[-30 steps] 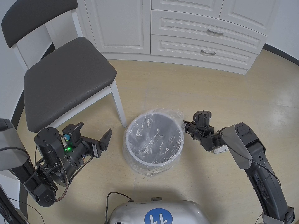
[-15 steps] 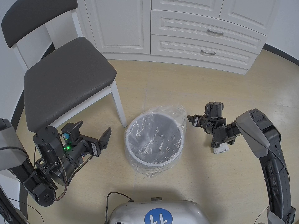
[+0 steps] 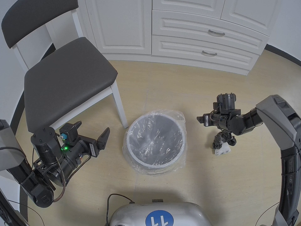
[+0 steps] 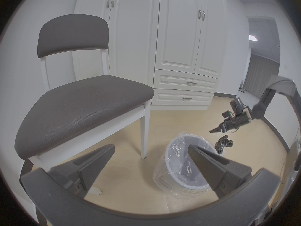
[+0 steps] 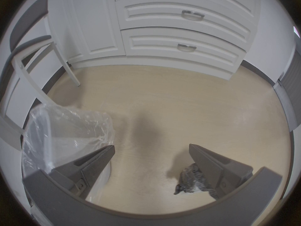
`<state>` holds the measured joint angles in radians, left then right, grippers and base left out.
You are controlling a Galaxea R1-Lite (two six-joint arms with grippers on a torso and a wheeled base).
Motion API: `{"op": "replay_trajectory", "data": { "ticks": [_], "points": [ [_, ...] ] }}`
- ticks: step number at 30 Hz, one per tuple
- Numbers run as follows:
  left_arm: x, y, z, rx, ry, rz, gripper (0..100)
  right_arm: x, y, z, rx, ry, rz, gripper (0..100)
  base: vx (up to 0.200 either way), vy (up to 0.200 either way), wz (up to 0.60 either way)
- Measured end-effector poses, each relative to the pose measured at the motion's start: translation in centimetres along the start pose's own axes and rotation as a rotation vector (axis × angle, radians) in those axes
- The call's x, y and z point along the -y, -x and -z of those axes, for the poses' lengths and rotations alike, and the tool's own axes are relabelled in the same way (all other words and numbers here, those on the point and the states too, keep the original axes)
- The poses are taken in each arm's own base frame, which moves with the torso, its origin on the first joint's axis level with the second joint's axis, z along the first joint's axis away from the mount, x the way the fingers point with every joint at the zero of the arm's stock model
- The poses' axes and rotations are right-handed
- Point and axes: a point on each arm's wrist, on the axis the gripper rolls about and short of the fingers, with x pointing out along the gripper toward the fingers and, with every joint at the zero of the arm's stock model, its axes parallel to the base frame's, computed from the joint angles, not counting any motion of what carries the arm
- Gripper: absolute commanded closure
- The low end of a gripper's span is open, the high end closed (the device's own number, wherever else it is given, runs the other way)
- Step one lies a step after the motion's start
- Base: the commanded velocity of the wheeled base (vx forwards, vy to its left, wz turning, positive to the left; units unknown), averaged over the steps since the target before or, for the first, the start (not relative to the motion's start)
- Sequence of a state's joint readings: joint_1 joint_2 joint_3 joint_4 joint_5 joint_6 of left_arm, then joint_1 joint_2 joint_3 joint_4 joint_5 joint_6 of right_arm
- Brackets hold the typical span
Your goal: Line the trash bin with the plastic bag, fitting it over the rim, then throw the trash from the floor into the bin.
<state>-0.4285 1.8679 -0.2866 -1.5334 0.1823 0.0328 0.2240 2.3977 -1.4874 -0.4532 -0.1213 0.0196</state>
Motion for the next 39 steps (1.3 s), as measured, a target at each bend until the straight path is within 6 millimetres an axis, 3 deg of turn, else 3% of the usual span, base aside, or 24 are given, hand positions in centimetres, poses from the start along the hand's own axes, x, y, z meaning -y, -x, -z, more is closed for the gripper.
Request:
{"op": "replay_trajectory", "data": {
  "ticks": [8,13,17,21,28,39],
  "points": [
    [-1.1,0.3,-0.5,0.018,0.004,-0.002,0,-3.7,5.5,-4.0,-0.097,0.101,-0.017,0,0.000,0.000,0.00],
    [-1.5,0.3,-0.8,0.030,0.003,-0.004,0,-9.2,8.8,-5.7,-0.106,0.260,-0.033,0,0.000,0.000,0.00],
    [-1.8,0.3,-0.9,0.037,0.004,-0.005,0,-13.3,10.5,-5.7,-0.079,0.401,-0.006,0,0.000,0.000,0.00],
    [-1.9,0.2,-1.0,0.040,0.002,-0.007,0,-16.1,10.8,-4.5,-0.088,0.547,0.026,0,0.000,0.000,0.00],
    [-2.1,0.1,-1.0,0.039,0.001,-0.013,0,-19.4,9.8,-1.2,-0.131,0.750,0.035,0,0.000,0.000,0.00],
    [-2.4,0.0,-0.9,0.039,0.001,-0.018,0,-22.9,8.7,1.4,-0.136,0.834,-0.024,0,0.000,0.000,0.00]
  ]
}}
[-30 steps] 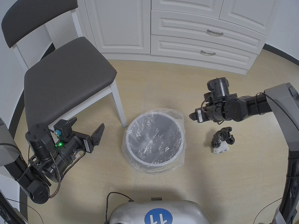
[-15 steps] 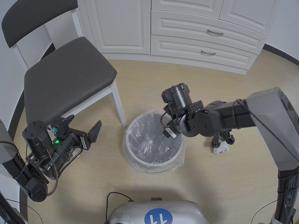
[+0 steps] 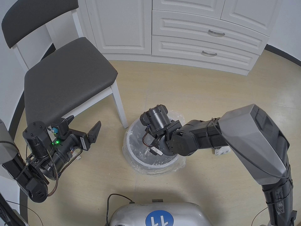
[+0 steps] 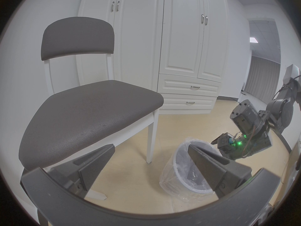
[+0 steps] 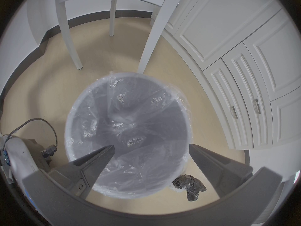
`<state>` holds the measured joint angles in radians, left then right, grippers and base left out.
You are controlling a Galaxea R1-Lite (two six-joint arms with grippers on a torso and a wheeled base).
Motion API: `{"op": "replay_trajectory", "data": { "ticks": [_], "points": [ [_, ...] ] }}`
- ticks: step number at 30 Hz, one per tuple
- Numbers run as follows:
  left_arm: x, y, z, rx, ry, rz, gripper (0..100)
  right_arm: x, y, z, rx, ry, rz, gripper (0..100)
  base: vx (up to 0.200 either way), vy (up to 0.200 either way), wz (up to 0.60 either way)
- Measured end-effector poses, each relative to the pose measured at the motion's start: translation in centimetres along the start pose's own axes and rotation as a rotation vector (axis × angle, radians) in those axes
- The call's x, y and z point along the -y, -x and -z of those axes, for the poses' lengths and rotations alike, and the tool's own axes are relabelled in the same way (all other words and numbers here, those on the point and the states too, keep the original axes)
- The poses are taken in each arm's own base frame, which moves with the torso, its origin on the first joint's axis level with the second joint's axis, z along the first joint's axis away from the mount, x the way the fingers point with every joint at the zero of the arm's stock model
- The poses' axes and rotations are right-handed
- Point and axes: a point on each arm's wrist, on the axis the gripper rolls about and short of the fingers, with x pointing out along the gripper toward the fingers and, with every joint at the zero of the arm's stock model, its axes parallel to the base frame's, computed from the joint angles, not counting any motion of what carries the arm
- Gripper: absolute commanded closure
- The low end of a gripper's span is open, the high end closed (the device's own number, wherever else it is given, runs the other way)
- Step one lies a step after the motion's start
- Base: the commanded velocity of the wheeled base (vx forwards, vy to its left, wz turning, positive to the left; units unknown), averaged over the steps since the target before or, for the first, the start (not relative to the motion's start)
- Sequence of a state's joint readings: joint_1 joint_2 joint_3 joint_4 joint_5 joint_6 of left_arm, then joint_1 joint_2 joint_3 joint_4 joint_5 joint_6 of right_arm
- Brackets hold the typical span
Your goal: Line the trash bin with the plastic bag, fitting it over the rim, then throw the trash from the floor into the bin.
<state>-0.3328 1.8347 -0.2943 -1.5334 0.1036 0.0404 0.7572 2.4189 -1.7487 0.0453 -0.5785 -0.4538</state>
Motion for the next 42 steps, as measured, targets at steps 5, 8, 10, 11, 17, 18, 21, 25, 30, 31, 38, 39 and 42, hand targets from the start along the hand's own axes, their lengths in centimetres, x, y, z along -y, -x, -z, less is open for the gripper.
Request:
{"op": "replay_trajectory", "data": {
  "ticks": [5,8,10,11,17,18,21,25,30,31,38,39,42],
  "points": [
    [0.0,0.0,0.0,0.000,0.000,0.003,0,-0.9,-1.4,-0.6,0.004,0.023,-0.002,0,0.000,0.000,0.00],
    [0.0,0.0,0.0,-0.001,0.000,0.002,0,-1.2,-2.6,-0.8,-0.008,0.038,-0.003,0,0.000,0.000,0.00],
    [-0.1,0.0,0.0,0.000,0.000,0.001,0,-1.6,-3.2,-0.5,-0.031,0.059,-0.013,0,0.000,0.000,0.00],
    [-0.1,0.0,0.0,0.000,-0.001,0.001,0,-2.0,-3.8,-0.1,-0.055,0.088,-0.025,0,0.000,0.000,0.00],
    [-0.1,-0.1,0.1,-0.005,-0.001,-0.001,0,-2.7,-6.0,1.1,-0.092,0.150,-0.032,0,0.000,0.000,0.00],
    [-0.1,-0.1,0.1,-0.005,-0.001,-0.002,0,-2.8,-6.1,1.2,-0.093,0.149,-0.032,0,0.000,0.000,0.00],
    [-0.1,-0.2,0.2,-0.005,-0.001,-0.001,0,-2.4,-6.4,1.3,-0.098,0.143,-0.024,0,0.000,0.000,0.00],
    [-0.1,-0.2,0.2,-0.005,-0.002,-0.002,0,-1.6,-6.0,1.1,-0.097,0.135,-0.012,0,0.000,0.000,0.00],
    [-0.2,-0.2,0.2,-0.006,-0.001,-0.003,0,-0.4,-4.8,0.9,-0.130,0.151,-0.016,0,0.000,0.000,0.00],
    [-0.2,-0.1,0.2,-0.006,-0.001,-0.003,0,-0.3,-4.5,0.9,-0.144,0.159,-0.020,0,0.000,0.000,0.00],
    [-0.2,-0.1,0.2,-0.005,0.000,-0.002,0,1.1,-2.2,1.6,-0.271,0.216,-0.054,0,0.000,0.000,0.00],
    [-0.2,-0.1,0.2,-0.006,0.000,-0.002,0,1.4,-1.9,1.7,-0.284,0.213,-0.051,0,0.000,0.000,0.00],
    [-0.2,0.0,0.2,-0.006,0.000,-0.002,0,2.1,-1.1,1.6,-0.302,0.214,-0.045,0,0.000,0.000,0.00]
  ]
}}
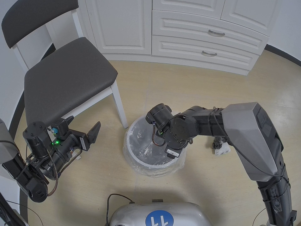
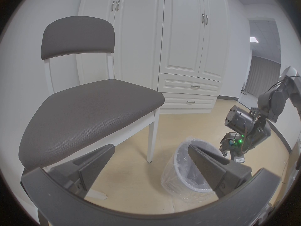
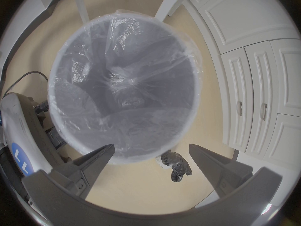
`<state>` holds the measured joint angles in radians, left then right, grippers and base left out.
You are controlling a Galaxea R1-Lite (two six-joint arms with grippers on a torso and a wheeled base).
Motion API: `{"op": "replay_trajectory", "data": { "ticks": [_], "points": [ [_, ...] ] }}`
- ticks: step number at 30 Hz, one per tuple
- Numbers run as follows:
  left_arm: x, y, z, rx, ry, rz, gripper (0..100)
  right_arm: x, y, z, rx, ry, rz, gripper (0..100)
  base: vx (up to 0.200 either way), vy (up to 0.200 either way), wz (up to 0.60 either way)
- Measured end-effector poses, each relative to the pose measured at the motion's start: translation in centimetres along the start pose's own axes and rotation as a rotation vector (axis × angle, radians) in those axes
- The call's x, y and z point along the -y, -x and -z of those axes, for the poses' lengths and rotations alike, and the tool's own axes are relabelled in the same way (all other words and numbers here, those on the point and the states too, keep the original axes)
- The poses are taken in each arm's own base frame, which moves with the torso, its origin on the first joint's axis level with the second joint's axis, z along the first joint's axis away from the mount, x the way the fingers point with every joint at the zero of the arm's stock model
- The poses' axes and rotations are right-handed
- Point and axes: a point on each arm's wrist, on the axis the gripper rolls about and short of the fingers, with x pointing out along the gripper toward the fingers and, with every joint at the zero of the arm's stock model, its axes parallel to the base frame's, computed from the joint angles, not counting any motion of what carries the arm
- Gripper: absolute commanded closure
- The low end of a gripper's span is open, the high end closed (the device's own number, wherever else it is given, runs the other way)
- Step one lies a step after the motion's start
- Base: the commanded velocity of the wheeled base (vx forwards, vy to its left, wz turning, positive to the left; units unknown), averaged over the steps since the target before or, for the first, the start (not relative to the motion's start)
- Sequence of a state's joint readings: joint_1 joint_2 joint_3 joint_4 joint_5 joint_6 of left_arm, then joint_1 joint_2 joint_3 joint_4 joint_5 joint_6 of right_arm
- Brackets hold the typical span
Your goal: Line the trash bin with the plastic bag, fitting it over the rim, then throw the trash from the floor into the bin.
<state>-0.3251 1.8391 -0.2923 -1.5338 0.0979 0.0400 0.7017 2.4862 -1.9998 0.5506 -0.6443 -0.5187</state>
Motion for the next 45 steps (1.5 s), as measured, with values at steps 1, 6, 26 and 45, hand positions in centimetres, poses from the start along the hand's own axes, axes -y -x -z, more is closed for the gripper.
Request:
{"op": "replay_trajectory", "data": {
  "ticks": [1,6,26,45],
  "points": [
    [0.0,0.0,0.0,0.001,0.000,0.000,0,0.2,0.3,0.1,-0.001,-0.001,0.001,0,0.000,0.000,0.00],
    [0.0,0.1,0.0,0.001,0.000,0.000,0,1.2,1.5,0.2,0.011,-0.012,0.009,0,0.000,0.000,0.00],
    [0.0,-0.1,0.0,-0.001,0.000,0.000,0,-2.6,-3.4,-3.3,0.217,-0.130,0.097,0,0.000,0.000,0.00],
    [0.0,-0.2,0.3,-0.011,-0.001,-0.001,0,-1.1,-4.5,-0.5,0.038,0.097,0.050,0,0.000,0.000,0.00]
  ]
}}
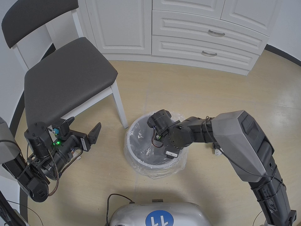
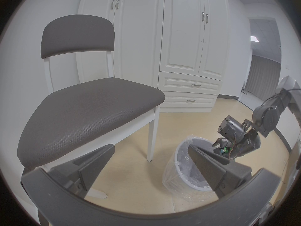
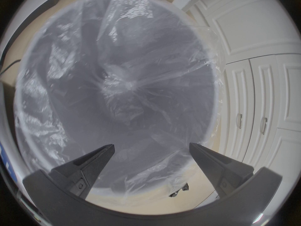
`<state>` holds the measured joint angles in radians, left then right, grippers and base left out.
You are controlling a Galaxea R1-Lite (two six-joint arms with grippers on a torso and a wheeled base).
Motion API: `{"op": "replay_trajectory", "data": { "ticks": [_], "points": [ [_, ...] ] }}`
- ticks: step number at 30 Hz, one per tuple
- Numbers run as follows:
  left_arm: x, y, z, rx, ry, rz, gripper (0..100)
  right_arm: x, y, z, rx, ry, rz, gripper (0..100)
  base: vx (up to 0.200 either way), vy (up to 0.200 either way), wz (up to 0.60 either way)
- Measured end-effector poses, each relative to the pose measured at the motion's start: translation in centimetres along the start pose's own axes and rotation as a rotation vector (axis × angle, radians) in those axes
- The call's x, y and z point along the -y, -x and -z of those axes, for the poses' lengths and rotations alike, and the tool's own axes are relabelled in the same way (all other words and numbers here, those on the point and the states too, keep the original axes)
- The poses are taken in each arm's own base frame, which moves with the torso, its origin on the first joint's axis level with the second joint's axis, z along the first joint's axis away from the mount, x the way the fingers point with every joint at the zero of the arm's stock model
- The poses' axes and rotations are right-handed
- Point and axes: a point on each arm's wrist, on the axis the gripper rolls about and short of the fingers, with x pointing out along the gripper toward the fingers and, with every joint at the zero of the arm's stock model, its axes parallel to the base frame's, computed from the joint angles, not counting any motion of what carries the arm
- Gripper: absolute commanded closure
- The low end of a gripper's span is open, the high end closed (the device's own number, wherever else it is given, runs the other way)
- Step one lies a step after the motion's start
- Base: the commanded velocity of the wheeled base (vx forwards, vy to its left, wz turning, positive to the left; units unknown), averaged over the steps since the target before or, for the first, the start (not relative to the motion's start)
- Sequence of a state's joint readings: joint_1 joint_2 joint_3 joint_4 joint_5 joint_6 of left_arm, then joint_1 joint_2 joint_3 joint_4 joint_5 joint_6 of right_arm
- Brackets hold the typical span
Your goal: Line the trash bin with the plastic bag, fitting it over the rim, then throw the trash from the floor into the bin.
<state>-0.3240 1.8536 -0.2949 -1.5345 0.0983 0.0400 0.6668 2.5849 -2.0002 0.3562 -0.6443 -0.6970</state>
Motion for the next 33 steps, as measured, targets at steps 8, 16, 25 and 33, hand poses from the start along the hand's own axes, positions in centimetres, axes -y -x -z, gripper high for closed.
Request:
{"op": "replay_trajectory", "data": {
  "ticks": [8,16,25,33],
  "points": [
    [0.0,0.1,0.0,0.000,0.000,0.000,0,2.0,2.2,0.6,-0.020,0.004,0.007,0,0.000,0.000,0.00],
    [-0.1,0.1,-0.1,0.005,0.001,-0.002,0,3.7,4.3,0.5,0.010,-0.044,0.040,0,0.000,0.000,0.00],
    [-0.2,0.1,-0.3,0.012,0.001,-0.006,0,4.7,5.9,1.6,0.008,-0.105,0.041,0,0.000,0.000,0.00],
    [-0.2,0.2,-0.5,0.019,0.002,-0.007,0,5.1,5.0,2.8,-0.031,-0.127,0.035,0,0.000,0.000,0.00]
  ]
}}
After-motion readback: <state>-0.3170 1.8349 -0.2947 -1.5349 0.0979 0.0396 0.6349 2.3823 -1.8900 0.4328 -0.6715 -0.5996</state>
